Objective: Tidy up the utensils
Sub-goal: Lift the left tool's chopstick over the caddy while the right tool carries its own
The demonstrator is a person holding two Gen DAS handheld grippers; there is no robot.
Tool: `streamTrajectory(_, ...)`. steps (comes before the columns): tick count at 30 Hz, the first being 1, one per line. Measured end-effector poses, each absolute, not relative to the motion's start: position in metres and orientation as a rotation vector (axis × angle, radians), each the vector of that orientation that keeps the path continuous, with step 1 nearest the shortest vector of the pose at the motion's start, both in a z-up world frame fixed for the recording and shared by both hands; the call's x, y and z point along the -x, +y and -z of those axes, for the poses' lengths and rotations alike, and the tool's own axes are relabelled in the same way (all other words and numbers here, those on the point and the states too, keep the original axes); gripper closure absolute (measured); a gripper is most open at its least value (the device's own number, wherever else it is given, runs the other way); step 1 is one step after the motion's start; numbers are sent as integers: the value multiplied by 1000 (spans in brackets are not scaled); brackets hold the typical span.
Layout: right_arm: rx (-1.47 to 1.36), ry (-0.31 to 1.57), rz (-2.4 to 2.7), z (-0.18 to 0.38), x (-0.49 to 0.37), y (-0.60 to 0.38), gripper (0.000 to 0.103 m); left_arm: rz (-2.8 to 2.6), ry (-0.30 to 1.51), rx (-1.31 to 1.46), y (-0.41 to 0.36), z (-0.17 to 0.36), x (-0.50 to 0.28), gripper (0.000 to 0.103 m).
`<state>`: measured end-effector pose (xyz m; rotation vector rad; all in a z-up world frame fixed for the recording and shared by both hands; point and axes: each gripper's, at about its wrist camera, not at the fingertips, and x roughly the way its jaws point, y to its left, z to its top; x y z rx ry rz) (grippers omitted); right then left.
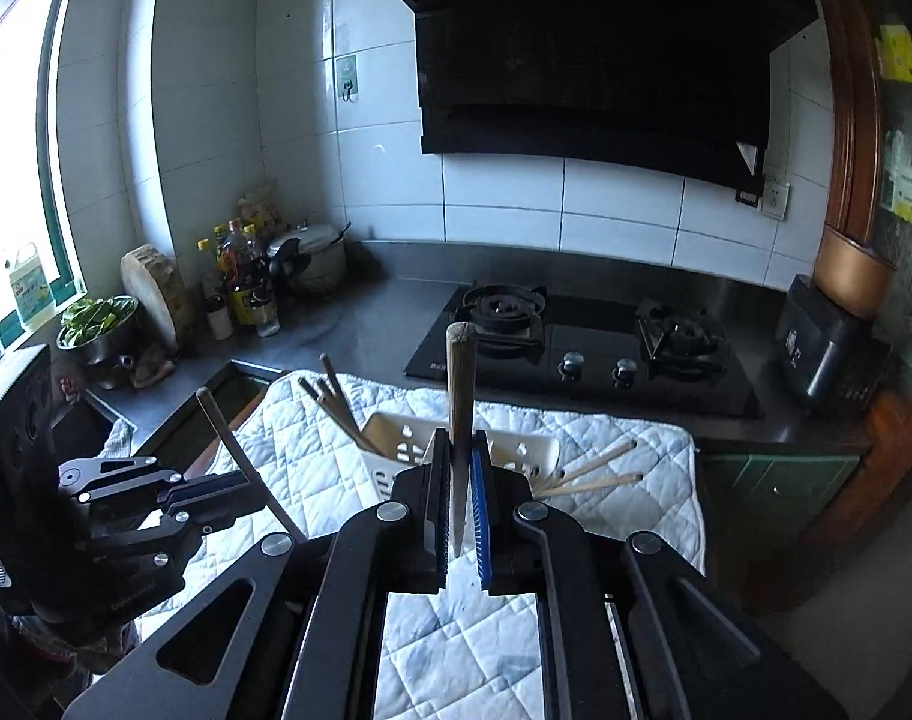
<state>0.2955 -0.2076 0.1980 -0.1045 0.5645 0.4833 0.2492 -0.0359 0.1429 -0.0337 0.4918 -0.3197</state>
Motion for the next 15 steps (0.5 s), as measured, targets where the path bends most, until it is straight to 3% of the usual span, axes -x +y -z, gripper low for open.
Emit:
streamTrajectory(7,115,528,-417,-210,-331,-204,96,244,384,-21,-44,-194,-292,98)
streamTrajectory(15,102,582,-379,-179,-368,-206,96,159,385,-49,-50,-183,-334,98)
